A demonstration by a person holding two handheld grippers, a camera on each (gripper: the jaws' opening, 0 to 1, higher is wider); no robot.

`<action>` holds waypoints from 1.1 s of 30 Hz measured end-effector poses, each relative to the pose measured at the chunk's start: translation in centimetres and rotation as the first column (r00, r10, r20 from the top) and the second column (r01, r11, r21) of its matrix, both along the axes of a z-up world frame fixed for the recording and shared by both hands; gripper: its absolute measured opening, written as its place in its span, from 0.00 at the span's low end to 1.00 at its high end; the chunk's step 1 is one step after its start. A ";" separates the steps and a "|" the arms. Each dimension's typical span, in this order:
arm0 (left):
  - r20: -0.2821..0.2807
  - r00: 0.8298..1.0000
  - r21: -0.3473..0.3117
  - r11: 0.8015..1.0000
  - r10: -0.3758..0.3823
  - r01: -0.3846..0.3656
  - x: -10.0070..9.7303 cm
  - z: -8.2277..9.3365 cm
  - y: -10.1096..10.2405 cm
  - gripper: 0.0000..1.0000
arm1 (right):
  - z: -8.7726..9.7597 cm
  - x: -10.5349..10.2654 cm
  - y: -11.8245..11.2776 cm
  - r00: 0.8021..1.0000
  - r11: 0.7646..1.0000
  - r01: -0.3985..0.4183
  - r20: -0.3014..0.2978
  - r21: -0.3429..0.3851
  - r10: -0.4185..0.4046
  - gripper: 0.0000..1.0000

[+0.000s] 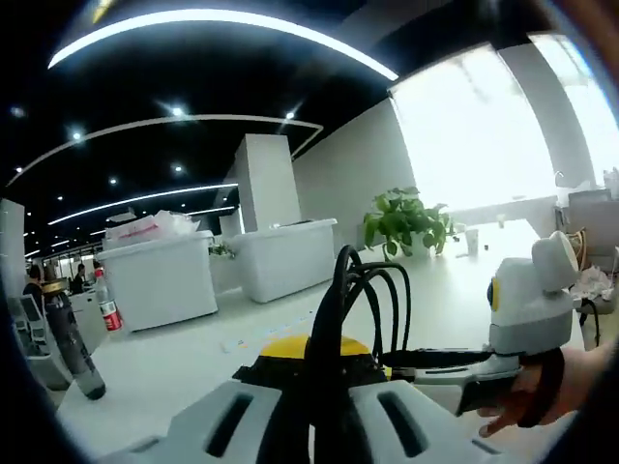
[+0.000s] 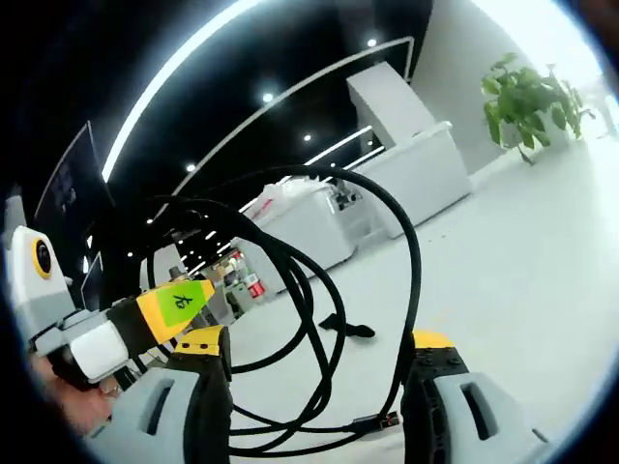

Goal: Coil the Type-C to USB data cable on the desktop and secure it with Velcro straps.

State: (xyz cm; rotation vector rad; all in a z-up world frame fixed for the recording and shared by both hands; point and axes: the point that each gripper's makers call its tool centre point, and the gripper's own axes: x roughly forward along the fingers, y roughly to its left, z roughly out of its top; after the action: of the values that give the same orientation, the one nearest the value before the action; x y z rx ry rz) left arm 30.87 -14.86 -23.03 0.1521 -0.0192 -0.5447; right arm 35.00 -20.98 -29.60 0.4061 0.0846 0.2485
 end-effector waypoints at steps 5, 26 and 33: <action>-0.010 1.000 0.003 1.000 -0.019 0.019 0.0 -0.4 -0.2 0.05 | 0.9 0.4 0.3 0.997 0.998 -0.067 0.022 -0.008 0.067 0.12; -0.030 0.999 0.216 0.976 -0.013 0.019 1.9 -3.6 0.7 0.08 | 2.3 0.2 -0.5 0.967 0.880 -0.151 0.117 -0.450 0.225 0.34; -0.028 1.000 0.251 0.968 -0.006 0.013 1.8 -4.0 0.5 0.07 | 6.7 -2.5 0.2 0.880 0.597 0.204 0.413 -0.776 0.236 0.69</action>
State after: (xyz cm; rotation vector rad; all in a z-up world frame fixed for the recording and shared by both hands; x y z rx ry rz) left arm 32.69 -14.37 -27.03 0.3918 0.0759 -0.5573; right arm 32.51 -20.81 -22.87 -0.5996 -0.2959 0.2969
